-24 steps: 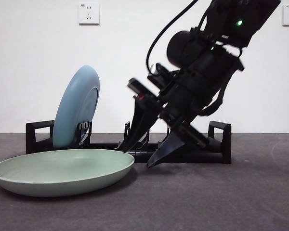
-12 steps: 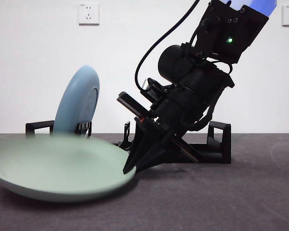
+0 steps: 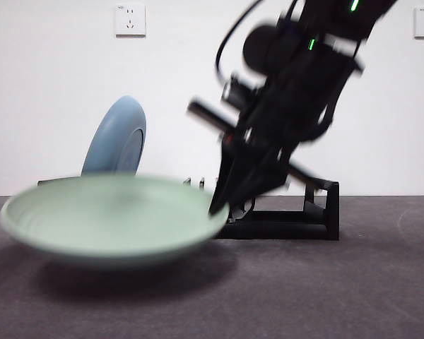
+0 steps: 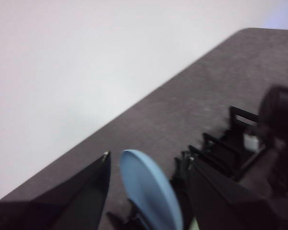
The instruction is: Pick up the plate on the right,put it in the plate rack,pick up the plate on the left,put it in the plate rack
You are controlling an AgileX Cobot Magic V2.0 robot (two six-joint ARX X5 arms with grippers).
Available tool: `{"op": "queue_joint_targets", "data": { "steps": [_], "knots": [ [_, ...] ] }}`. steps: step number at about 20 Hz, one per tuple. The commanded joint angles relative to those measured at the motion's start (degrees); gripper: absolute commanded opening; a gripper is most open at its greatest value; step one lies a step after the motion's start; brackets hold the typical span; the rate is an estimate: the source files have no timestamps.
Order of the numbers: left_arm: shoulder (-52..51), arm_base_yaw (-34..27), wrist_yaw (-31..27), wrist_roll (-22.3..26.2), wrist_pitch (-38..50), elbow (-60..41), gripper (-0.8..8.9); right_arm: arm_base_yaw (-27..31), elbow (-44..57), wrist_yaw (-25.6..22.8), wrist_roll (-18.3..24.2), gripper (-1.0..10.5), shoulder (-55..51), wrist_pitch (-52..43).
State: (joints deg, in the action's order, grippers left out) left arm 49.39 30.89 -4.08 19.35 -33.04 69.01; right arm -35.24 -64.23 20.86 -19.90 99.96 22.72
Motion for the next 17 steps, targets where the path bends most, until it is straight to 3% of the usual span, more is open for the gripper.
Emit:
{"op": "queue_joint_targets", "data": {
  "steps": [1, 5, 11, 17],
  "knots": [
    [1.2, 2.64, 0.11, 0.44, -0.04, -0.13, 2.56, 0.33, 0.04, -2.93, 1.09, -0.2, -4.63, 1.25],
    [4.09, 7.78, -0.07, 0.85, -0.15, -0.13, 2.56, 2.01, 0.02, -5.51, 1.6, -0.2, -10.49, 3.1],
    [9.55, 17.92, -1.49, 7.1, -1.95, -0.13, 2.56, 7.3, -0.48, -5.35, 1.55, -0.2, -15.61, 6.86],
    [21.0, 31.34, -15.1, 14.6, -6.88, -0.13, 2.56, 12.59, -2.05, -2.32, 2.01, -0.1, -17.16, 12.5]
  ]
}}
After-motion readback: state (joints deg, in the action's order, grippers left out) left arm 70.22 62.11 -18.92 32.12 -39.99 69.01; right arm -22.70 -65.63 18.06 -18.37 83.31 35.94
